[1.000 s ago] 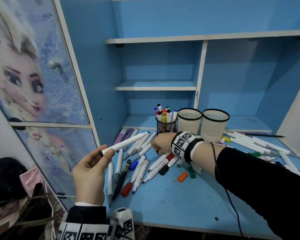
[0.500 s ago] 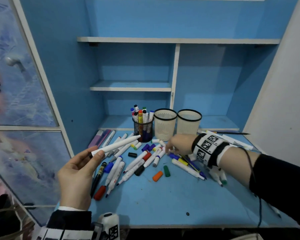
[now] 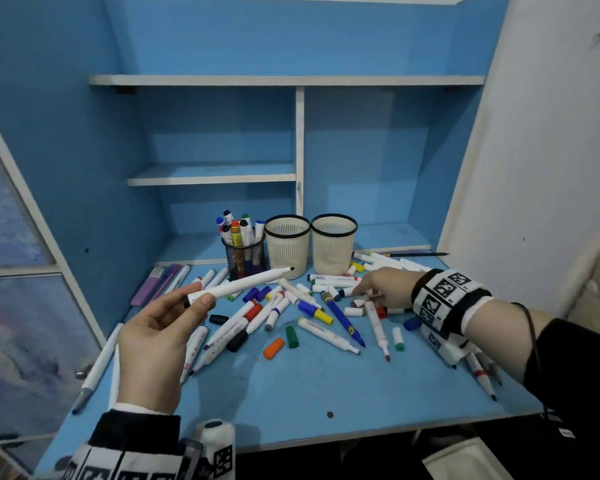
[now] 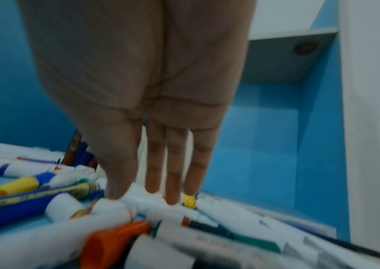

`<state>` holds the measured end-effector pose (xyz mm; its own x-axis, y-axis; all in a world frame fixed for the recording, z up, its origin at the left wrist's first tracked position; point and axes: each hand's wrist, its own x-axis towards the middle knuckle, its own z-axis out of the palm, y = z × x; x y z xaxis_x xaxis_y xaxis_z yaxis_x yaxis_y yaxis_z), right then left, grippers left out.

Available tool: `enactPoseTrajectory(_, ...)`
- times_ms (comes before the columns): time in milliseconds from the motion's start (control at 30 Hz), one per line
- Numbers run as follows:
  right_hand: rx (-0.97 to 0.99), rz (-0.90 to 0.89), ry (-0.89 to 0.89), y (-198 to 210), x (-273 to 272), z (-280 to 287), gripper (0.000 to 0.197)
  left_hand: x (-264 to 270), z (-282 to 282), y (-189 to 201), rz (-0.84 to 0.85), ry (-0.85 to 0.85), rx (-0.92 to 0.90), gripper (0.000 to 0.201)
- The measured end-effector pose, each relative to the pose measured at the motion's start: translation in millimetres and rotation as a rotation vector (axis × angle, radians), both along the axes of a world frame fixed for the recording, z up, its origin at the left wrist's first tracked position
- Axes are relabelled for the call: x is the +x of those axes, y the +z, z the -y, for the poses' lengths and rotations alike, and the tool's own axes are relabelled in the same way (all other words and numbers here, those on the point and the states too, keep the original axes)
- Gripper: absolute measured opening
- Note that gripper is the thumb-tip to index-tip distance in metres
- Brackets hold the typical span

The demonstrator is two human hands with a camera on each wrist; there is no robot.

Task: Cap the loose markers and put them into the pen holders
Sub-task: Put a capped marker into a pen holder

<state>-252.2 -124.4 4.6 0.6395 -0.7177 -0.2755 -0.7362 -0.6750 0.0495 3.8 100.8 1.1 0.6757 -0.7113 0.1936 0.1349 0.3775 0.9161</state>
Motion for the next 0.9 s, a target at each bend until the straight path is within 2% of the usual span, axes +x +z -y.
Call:
enactPoseTrajectory(100, -0.027, -0.073, -0.052, 10, -13, 1, 0.049, 0, 0, 3, -0.013, -0.008, 0.002, 0.037)
enactPoseTrajectory(200, 0.016, -0.251, -0.156, 19, -31, 0, 0.051, 0, 0, 4, 0.000, -0.011, 0.004, 0.038)
enactPoseTrajectory(267, 0.060, -0.294, -0.222, 21, -42, -1, 0.051, 0, 0, 4, 0.015, -0.014, 0.008, 0.037)
enactPoseTrajectory(400, 0.080, -0.199, -0.208, 15, -49, -4, 0.049, -8, 4, 8, 0.035, -0.044, 0.003, 0.031)
enactPoseTrajectory(533, 0.034, -0.018, -0.162, 11, -54, -4, 0.043, -15, 5, 10, 0.056, -0.071, 0.000, 0.039)
enactPoseTrajectory(733, -0.064, -0.138, -0.221, 15, -65, 5, 0.033, -17, 3, 9, 0.015, -0.068, 0.005, 0.038)
enactPoseTrajectory(900, -0.040, -0.101, -0.245, 8, -71, 12, 0.032, -19, 3, 11, 0.021, -0.088, -0.007, 0.038)
